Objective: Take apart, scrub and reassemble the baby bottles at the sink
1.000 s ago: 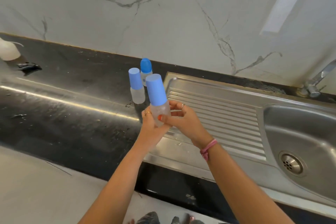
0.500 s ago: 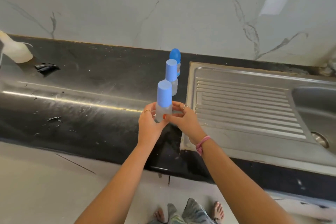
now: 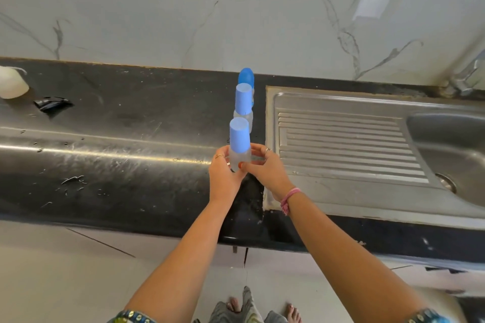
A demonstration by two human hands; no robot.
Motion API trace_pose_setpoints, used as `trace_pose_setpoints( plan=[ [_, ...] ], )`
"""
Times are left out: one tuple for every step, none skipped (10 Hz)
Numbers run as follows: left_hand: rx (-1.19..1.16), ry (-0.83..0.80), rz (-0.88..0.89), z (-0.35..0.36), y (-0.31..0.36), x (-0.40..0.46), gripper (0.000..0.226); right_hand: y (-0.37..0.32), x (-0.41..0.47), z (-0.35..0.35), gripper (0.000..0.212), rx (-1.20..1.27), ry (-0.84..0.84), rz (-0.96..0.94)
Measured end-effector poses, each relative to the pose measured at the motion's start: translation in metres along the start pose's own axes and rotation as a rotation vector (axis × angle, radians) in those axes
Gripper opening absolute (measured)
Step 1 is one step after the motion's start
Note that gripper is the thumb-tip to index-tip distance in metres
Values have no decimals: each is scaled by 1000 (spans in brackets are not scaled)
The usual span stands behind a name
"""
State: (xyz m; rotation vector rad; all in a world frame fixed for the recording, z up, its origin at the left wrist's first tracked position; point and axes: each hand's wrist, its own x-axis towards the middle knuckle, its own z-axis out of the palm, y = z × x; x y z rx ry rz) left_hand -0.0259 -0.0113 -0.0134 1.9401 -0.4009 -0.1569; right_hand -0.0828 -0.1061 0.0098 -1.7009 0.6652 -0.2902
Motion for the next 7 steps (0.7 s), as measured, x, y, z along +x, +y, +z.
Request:
trace_pose_setpoints(
  plan=[
    [17,10,-21,4,-3,3,59,3,2,1,48,-15,1,-1],
    [22,5,-31,6,-6,4,59,7,4,2,47,-21,0,3],
    [39,0,-49,9,-9,3,58,13,6,2,45,-7,0,9],
    [37,-1,-53,9,-11,5,60,15,8,3,46,-22,-7,-3],
    [43,-3,-68,9,-10,5,61,14,8,3,46,-32,-14,6],
    [59,-2,-70,10,-13,5,64,18,8,1,49,-25,-31,25],
    [62,1,-89,9,-11,2,74,18,8,-2,56,-19,-44,47]
  ],
)
